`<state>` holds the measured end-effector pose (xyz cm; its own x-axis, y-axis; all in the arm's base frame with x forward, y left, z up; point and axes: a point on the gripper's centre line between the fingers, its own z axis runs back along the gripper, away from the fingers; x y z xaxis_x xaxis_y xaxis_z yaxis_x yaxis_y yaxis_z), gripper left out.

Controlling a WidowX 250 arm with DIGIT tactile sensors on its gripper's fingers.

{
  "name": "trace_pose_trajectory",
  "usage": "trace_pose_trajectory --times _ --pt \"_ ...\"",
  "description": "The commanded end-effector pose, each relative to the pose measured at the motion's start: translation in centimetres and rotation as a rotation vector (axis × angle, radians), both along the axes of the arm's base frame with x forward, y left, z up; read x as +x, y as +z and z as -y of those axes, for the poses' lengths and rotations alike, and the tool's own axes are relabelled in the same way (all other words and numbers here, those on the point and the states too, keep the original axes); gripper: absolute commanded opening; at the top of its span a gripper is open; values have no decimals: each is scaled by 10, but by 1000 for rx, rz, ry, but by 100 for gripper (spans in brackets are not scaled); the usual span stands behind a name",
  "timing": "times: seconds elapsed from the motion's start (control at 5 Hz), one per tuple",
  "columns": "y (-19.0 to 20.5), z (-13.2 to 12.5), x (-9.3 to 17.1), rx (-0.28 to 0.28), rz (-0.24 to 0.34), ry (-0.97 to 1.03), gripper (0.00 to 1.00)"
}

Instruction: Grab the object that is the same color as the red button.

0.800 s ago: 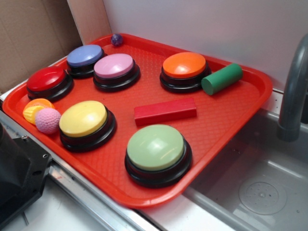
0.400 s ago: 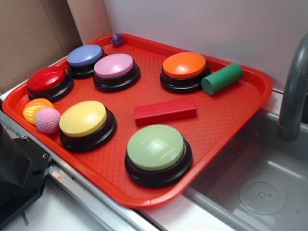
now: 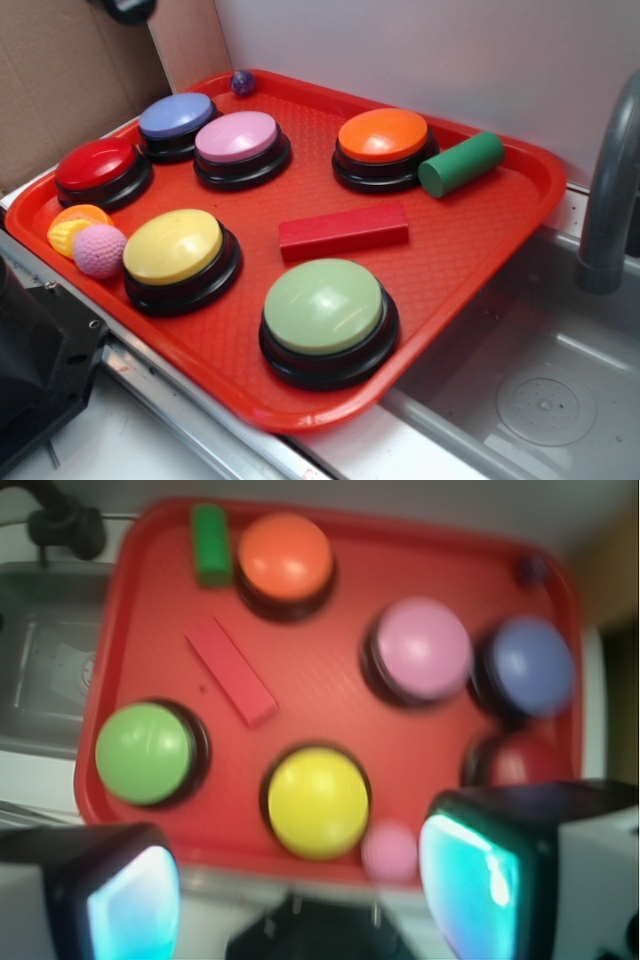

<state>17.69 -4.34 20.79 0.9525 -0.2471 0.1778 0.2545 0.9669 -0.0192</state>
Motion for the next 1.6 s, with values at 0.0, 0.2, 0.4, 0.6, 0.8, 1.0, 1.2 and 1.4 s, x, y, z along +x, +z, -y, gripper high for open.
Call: trace_pose_trajectory --times 0.0,0.2,0.4,0.6,0.8,1.0,1.2,1.4 --pt "-60 37 61 -58 61 -155 100" --pt "-103 57 78 -74 77 -169 100" --pt "-127 68 81 -55 64 -164 100" --pt "-153 76 83 -51 29 -189 100" --pt "-176 75 85 -45 -17 -158 100" --pt "-184 71 84 -53 -41 -105 100" --pt "-186 70 81 -31 -82 -82 0" --pt "-177 68 78 -14 -41 -63 0"
